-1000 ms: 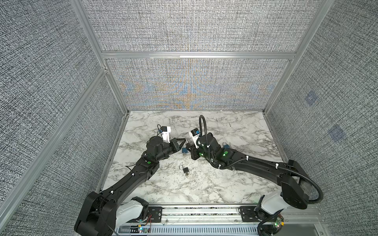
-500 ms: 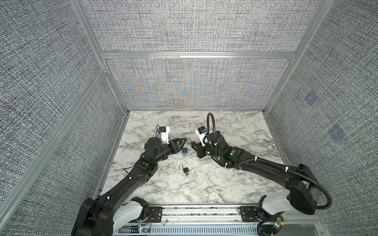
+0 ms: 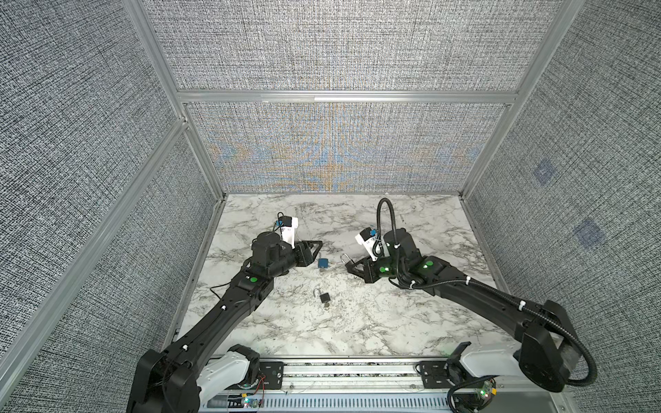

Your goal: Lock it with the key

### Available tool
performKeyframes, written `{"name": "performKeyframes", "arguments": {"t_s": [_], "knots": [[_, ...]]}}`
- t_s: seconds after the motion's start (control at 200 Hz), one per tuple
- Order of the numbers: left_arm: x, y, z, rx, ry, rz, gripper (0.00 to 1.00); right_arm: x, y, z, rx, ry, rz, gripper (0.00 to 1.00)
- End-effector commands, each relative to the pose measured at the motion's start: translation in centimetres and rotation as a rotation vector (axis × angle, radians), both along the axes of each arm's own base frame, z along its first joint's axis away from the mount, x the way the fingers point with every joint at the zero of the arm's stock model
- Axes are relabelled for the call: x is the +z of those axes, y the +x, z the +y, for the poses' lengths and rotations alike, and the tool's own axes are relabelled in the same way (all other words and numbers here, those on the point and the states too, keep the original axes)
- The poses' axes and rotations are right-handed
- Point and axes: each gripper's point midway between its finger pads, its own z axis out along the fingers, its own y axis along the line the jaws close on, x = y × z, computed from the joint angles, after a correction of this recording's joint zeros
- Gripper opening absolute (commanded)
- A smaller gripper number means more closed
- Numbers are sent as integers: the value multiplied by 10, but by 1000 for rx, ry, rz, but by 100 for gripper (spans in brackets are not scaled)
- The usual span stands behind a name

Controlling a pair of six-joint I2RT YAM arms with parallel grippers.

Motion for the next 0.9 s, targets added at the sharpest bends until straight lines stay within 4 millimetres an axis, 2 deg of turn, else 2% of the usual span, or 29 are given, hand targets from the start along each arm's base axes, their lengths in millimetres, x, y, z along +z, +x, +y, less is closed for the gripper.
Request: {"name": "performKeyframes", "arguments": {"t_s": [0.0,0.095,0.34,0.49,0.6,0.895], "knots": [[-1,-11,-16,-131,-19,6,44,-1,-23,6,109,55,65,0],[-4,-17,-26,-210,-41,24,41,-2,-28,7,128,58,85,0],[-14,-32,-32,-309,-19,18,35,-8,-38,12,209,97,147,0],[-13,-46,-35,-372,-11,-3,36,-9,-42,16,244,126,180,0],[-16,-55,-37,-402,9,-3,40,-6,-42,18,258,148,195,0],[-24,-62,-40,-414,34,13,40,7,-41,18,287,227,225,0]]}}
